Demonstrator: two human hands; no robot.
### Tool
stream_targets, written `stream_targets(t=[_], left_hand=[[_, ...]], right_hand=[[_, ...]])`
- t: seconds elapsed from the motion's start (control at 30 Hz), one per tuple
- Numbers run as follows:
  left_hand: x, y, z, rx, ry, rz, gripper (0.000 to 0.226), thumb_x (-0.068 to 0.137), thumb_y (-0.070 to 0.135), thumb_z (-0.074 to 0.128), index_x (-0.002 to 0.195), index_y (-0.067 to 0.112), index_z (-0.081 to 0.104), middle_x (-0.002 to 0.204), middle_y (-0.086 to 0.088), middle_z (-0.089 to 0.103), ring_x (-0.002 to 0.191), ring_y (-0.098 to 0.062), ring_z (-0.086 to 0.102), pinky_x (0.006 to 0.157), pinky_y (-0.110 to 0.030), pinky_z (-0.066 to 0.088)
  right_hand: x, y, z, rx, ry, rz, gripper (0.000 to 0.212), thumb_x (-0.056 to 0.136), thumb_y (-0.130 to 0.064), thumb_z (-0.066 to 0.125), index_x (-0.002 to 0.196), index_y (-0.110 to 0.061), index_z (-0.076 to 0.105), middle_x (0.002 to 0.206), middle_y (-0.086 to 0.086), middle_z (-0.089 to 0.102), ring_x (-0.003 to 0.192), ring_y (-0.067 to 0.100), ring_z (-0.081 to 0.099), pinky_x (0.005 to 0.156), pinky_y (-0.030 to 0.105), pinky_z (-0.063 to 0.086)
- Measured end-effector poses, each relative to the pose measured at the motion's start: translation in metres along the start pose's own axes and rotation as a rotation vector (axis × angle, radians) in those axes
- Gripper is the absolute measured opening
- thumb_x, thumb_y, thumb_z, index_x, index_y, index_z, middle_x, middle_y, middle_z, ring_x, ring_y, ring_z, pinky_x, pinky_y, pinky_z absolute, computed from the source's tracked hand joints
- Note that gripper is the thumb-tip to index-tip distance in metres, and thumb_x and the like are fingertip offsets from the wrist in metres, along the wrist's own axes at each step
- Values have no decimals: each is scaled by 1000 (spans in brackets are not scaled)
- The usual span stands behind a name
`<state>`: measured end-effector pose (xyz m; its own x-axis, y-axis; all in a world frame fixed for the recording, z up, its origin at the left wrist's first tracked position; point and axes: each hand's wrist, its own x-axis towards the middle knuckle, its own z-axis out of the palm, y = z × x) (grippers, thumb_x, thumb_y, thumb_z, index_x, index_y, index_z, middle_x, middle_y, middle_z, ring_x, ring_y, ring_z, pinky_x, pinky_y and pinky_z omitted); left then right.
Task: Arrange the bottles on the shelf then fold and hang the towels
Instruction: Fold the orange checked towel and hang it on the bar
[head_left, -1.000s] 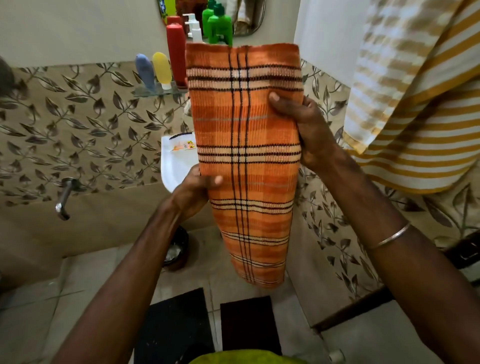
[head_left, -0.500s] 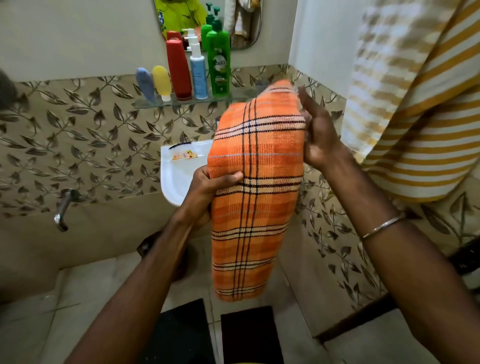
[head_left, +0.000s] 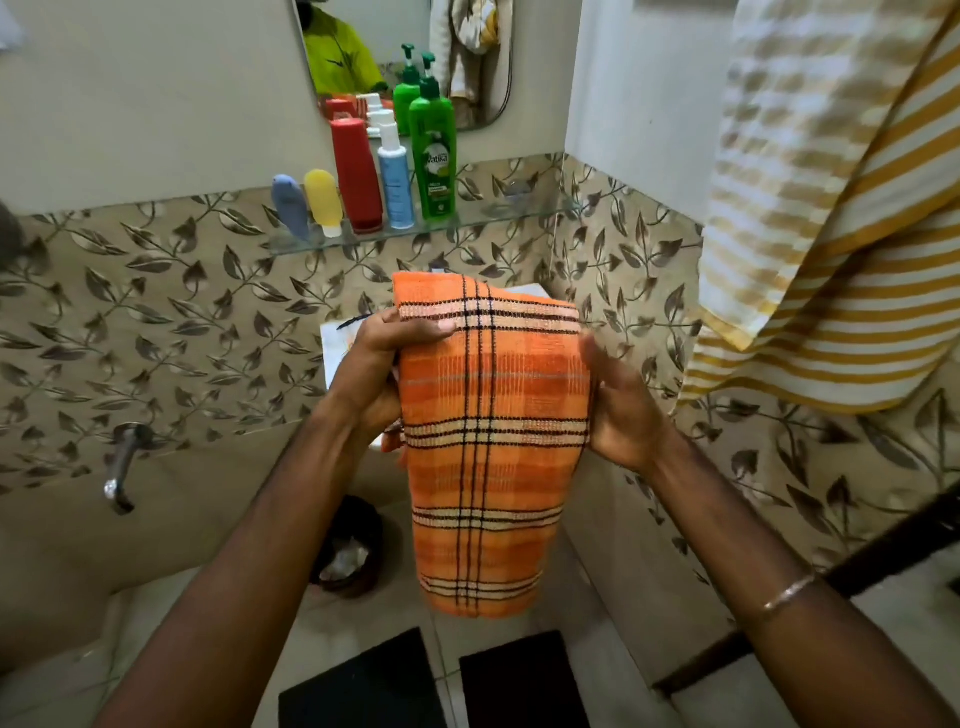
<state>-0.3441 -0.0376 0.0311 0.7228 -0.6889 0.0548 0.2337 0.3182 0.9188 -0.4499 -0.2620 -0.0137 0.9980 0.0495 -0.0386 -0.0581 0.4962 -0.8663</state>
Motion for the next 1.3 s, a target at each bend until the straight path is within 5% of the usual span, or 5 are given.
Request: stream_targets(t=[0.13, 0.37, 0.77, 1.03, 1.3], left_hand=[[4, 14, -20, -171, 51, -195, 52, 72, 10, 80, 121, 3, 62, 125, -16, 59, 112, -31, 54, 113, -52, 38], [-7, 23, -43, 52, -67, -257, 61, 82, 46, 71, 132, 11, 62, 101, -10, 68, 98, -30, 62, 100, -52, 44], [21, 47, -28, 230, -21, -7, 26, 90, 10, 69, 115, 2, 68, 110, -14, 75, 103, -29, 73, 83, -37, 59], [66, 70, -22, 405, -95, 112, 33, 77, -15, 68, 106, 2, 66, 102, -10, 75, 99, -24, 73, 81, -34, 58], [143, 122, 2, 640, -6, 541, 20, 79, 0, 75, 93, 14, 73, 91, 1, 77, 85, -8, 74, 72, -22, 60]], right_hand=[[5, -5, 21, -127, 32, -66, 30, 92, -12, 61, 120, -8, 69, 118, 14, 72, 112, 31, 68, 94, 43, 58], [23, -23, 55, -152, 152, -153, 35, 93, -15, 58, 125, -2, 61, 108, 10, 71, 106, 29, 69, 94, 45, 58], [21, -74, 71, -569, 586, -96, 26, 78, -9, 78, 102, -9, 68, 99, 7, 77, 104, 31, 72, 85, 41, 59], [26, -92, 82, -805, 635, -284, 113, 68, 16, 78, 157, -24, 20, 122, -1, 60, 108, 16, 64, 86, 34, 59], [70, -154, 80, -1575, 925, -618, 50, 71, -10, 84, 117, -25, 69, 108, 4, 68, 102, 19, 62, 88, 27, 49]])
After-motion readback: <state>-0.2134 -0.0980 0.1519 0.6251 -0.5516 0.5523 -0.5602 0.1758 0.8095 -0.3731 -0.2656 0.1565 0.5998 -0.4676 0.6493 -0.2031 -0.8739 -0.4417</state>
